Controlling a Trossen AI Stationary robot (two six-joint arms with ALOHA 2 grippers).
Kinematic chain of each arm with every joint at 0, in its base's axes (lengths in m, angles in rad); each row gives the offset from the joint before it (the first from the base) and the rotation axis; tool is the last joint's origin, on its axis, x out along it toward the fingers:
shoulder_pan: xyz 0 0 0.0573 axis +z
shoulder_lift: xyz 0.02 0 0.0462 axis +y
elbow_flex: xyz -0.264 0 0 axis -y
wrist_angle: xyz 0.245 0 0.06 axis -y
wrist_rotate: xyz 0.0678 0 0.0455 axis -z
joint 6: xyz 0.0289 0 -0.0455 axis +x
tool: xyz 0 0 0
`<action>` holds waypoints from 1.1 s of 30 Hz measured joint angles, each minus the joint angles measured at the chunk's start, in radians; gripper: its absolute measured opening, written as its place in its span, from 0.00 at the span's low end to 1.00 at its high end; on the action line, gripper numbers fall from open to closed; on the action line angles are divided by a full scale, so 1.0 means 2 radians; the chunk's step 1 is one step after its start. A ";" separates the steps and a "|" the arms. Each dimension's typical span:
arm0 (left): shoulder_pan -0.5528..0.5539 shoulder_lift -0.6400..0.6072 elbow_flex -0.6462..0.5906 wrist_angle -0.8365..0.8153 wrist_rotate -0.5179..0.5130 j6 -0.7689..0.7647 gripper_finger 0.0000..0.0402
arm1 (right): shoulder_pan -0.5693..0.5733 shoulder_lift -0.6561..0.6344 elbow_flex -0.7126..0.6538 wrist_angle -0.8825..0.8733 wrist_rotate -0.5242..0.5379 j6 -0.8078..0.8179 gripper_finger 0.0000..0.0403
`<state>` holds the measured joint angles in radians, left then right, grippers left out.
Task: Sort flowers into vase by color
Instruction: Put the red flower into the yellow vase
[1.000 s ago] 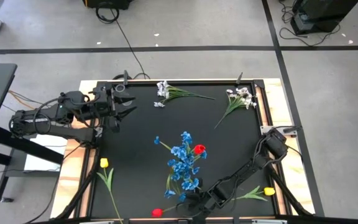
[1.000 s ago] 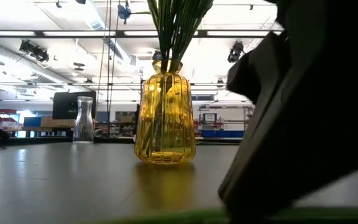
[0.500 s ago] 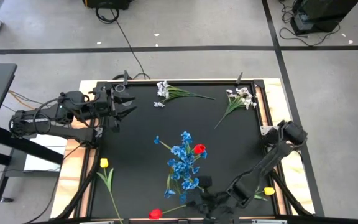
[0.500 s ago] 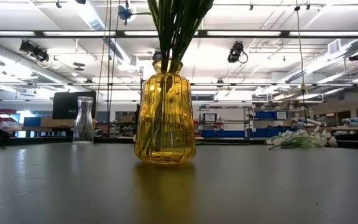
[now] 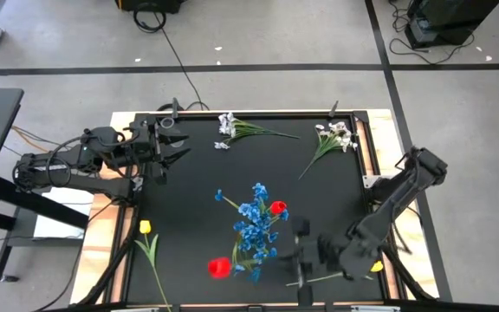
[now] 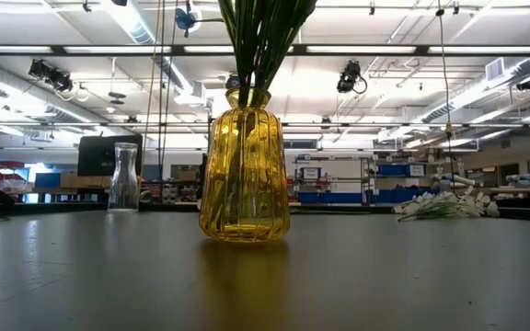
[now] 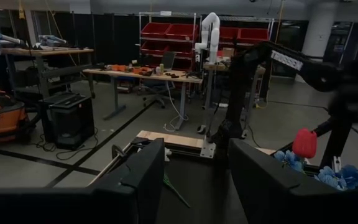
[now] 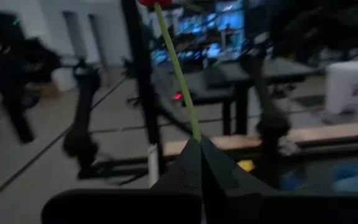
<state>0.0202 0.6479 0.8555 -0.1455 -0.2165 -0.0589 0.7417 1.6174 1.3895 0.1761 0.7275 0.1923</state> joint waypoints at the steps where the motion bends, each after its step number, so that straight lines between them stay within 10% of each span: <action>1: 0.000 0.000 0.000 0.000 0.000 0.000 0.46 | -0.003 -0.007 0.000 0.001 0.006 -0.007 0.00; 12: 0.000 0.000 0.000 0.000 0.000 0.000 0.46 | -0.085 -0.070 0.000 -0.004 0.001 -0.056 0.00; 33: 0.000 0.000 0.000 0.000 0.000 0.000 0.46 | -0.329 -0.101 0.000 -0.032 -0.210 -0.039 0.00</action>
<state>0.0204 0.6478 0.8554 -0.1459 -0.2161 -0.0584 0.0837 1.4147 1.3895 0.1122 0.3079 0.1139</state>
